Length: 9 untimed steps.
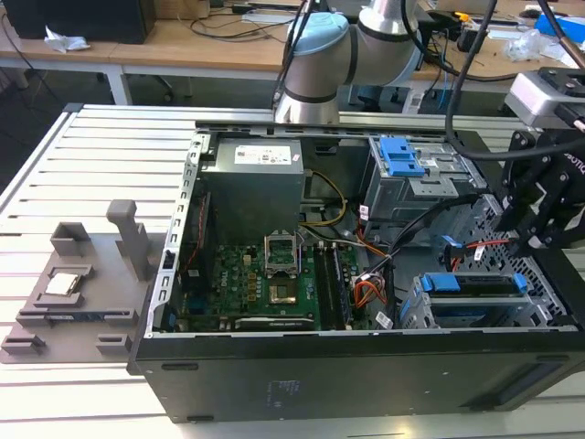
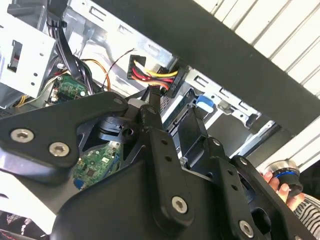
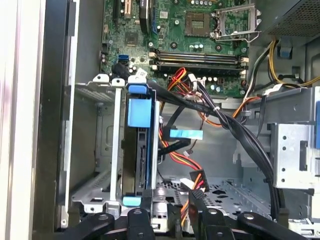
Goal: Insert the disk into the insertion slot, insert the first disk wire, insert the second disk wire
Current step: 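Insert the first disk wire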
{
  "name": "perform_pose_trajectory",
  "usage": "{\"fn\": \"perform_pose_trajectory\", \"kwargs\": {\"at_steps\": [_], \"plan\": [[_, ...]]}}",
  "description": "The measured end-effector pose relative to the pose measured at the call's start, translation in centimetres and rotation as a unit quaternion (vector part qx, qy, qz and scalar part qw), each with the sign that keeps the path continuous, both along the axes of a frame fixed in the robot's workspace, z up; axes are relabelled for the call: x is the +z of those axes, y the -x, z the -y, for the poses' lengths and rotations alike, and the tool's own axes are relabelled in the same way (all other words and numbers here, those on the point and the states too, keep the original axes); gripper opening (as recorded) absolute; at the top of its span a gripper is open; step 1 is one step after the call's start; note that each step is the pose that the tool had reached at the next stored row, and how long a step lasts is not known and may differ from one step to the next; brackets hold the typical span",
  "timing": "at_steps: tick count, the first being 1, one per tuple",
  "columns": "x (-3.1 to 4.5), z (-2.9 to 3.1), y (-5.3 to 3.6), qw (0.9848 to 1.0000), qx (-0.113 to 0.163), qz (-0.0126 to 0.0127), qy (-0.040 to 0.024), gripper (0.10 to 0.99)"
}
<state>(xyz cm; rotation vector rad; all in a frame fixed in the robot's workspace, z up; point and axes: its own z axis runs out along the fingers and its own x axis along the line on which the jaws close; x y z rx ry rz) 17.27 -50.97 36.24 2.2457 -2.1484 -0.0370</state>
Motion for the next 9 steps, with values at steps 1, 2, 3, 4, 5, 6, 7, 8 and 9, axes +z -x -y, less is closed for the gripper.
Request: {"fn": "perform_pose_trajectory", "kwargs": {"at_steps": [1,2,3,4,5,6,7,8,9], "plan": [[-0.04,-0.04,-0.16,1.0,0.002,0.0,0.0003,0.42],[-0.07,-0.07,-0.26,1.0,0.004,0.0,0.0006,0.42],[-0.11,-0.09,-0.37,1.0,0.006,0.0,0.0011,0.42],[-0.14,-0.11,-0.45,1.0,0.009,0.0,0.0015,0.42],[-0.18,-0.12,-0.53,0.9999,0.011,0.0,0.0018,0.42],[-0.21,-0.13,-0.59,0.9999,0.015,0.0,0.0021,0.42],[-0.24,-0.14,-0.65,0.9998,0.018,0.0,0.0024,0.42],[-0.29,-0.15,-0.71,0.9998,0.021,0.0,0.0027,0.42],[-0.34,-0.16,-0.8,0.9997,0.025,0.0,0.0031,0.42]]}}
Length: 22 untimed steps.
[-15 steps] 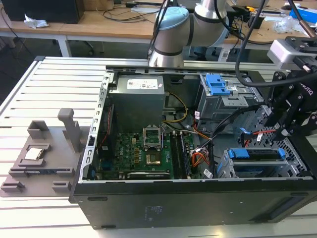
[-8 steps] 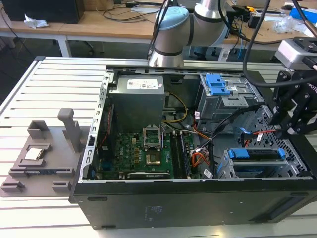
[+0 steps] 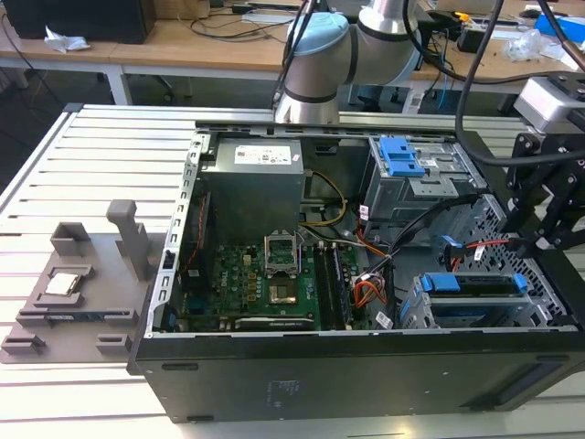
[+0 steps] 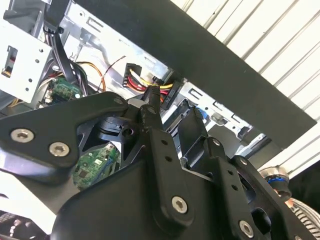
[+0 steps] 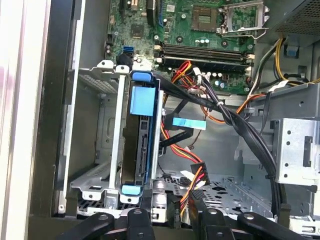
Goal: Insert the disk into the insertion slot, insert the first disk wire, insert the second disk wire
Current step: 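Insert the first disk wire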
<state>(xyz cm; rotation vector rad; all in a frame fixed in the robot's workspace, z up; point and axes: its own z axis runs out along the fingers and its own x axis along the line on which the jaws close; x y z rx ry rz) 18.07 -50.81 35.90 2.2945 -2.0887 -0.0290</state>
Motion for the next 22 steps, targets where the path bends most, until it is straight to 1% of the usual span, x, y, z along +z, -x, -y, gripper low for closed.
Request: {"fn": "perform_pose_trajectory", "kwargs": {"at_steps": [4,6,7,13,14,15,17,22], "plan": [[-0.22,-0.05,-0.53,1.0,0.005,0.0,0.003,0.42],[-0.38,-0.04,-0.77,0.9999,0.008,0.0,0.008,0.42],[-0.37,-0.03,-0.78,0.9999,0.008,0.0,0.0092,0.42],[-0.39,-0.04,-0.78,0.9999,0.009,0.0,0.0092,0.42],[-0.39,-0.04,-0.78,0.9999,0.009,0.0,0.0092,0.404],[-0.37,-0.04,-0.78,0.9999,0.009,-0.0001,0.0093,0.278],[-0.35,-0.03,-0.78,0.9999,0.009,0.0001,0.0096,0.176],[-0.38,-0.03,-0.78,0.9999,0.009,0.0,0.0091,0.169]]}}
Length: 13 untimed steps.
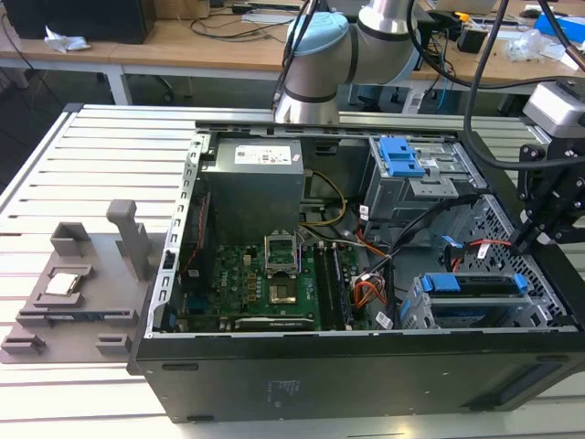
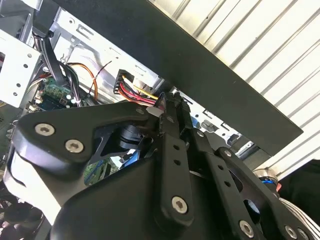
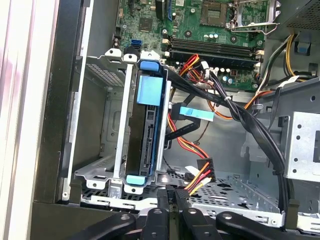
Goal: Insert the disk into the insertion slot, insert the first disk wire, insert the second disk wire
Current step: 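Insert the first disk wire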
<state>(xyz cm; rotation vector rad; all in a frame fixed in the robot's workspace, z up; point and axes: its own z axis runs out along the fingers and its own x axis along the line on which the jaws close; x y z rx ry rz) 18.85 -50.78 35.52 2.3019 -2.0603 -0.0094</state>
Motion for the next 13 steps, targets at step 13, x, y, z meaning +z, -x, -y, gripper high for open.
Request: {"fn": "perform_pose_trajectory", "kwargs": {"at_steps": [13], "plan": [[1.52,0.0,0.05,1.0,0.0,0.0,-0.0001,0.169]]}}
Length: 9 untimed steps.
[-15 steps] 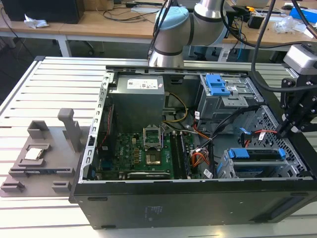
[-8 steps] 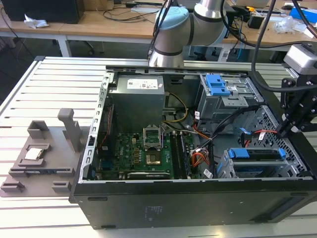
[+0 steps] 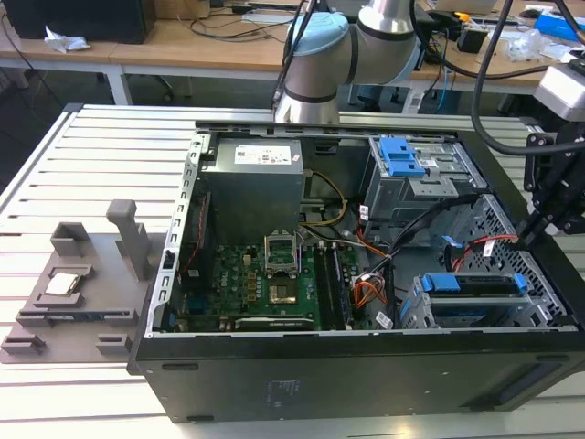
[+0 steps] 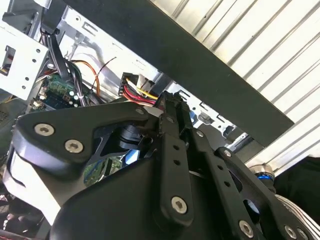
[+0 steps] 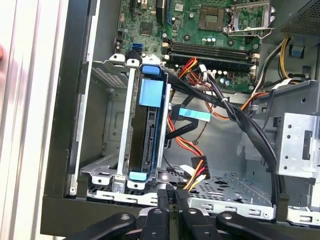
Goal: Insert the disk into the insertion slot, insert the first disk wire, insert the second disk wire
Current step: 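Insert the first disk wire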
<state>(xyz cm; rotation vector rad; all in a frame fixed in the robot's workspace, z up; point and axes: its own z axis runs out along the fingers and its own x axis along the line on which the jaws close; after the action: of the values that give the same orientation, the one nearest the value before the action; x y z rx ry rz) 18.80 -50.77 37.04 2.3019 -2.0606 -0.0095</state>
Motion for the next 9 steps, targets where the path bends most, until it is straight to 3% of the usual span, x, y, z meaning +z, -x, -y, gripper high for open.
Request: {"fn": "perform_pose_trajectory", "kwargs": {"at_steps": [3,9], "plan": [[-0.01,0.0,0.52,1.0,0.0,0.0,0.0,0.169],[-0.01,0.0,2.77,1.0,0.0,0.0,-0.0001,0.169]]}}
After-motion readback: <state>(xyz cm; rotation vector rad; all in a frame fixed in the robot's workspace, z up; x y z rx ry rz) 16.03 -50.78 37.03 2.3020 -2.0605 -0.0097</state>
